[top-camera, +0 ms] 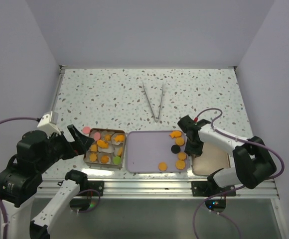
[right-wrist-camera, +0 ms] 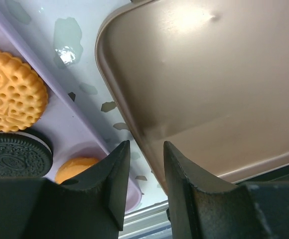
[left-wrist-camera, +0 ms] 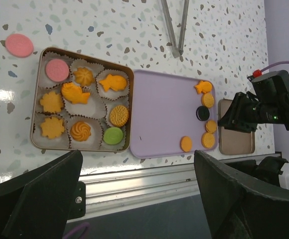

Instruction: Pack the cookies

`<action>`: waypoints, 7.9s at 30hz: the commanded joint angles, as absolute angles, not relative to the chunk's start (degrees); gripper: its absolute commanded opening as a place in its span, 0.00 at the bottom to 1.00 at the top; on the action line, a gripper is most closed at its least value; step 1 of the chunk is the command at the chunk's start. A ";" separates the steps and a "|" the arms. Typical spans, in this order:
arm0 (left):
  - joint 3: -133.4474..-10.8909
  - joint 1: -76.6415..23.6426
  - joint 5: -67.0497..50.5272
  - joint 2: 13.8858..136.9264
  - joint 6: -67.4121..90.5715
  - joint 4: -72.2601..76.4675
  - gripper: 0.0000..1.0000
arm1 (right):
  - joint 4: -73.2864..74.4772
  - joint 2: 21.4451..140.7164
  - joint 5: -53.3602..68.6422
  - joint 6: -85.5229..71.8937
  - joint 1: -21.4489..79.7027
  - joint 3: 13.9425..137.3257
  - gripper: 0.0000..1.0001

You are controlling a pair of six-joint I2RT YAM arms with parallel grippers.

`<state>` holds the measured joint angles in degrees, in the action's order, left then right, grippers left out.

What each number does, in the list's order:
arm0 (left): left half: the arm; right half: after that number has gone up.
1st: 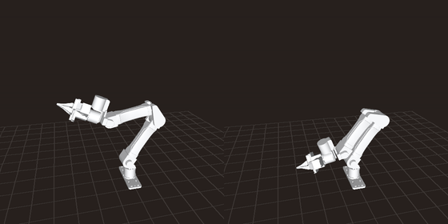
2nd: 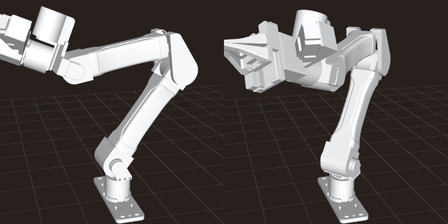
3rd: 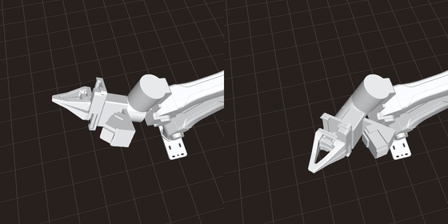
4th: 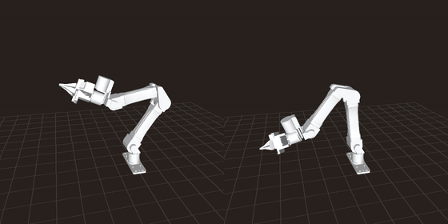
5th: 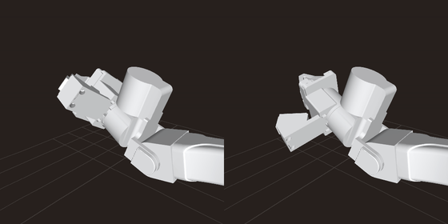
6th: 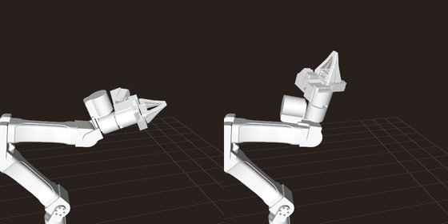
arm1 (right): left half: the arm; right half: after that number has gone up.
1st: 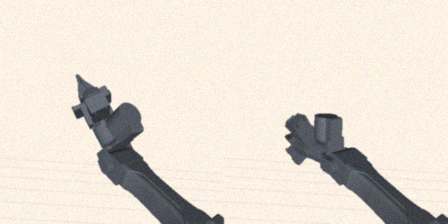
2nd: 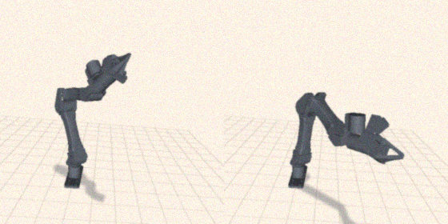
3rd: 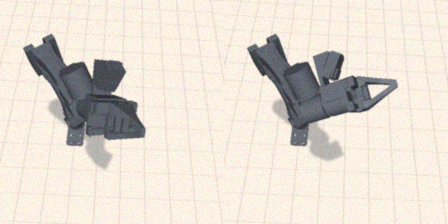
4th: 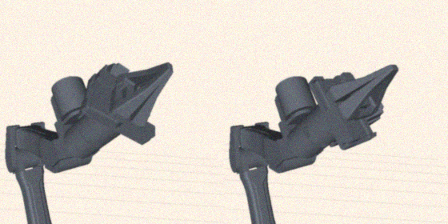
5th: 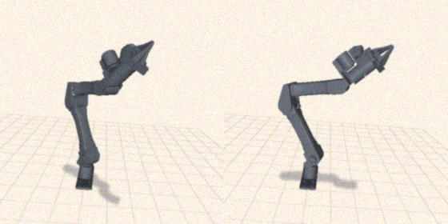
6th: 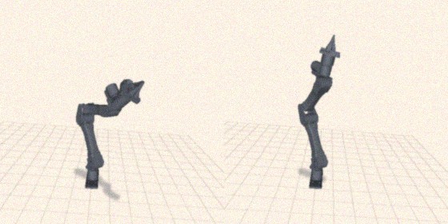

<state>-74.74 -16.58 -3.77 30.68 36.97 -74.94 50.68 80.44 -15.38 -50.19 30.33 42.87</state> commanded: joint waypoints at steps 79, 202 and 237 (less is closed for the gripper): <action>-56.43 -16.00 -29.62 33.22 69.60 2.81 1.00 | -56.42 97.12 33.04 -118.03 35.42 112.15 0.00; -65.06 -8.17 8.44 46.57 41.31 -68.74 1.00 | -33.32 77.79 18.29 -85.44 54.67 39.73 0.00; -37.45 -6.58 -2.54 65.74 46.49 -38.50 1.00 | 48.34 48.95 0.96 -49.66 48.25 75.32 0.00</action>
<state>-39.77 -5.10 3.01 66.67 43.09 -44.31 47.20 48.38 1.21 -51.70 48.60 72.79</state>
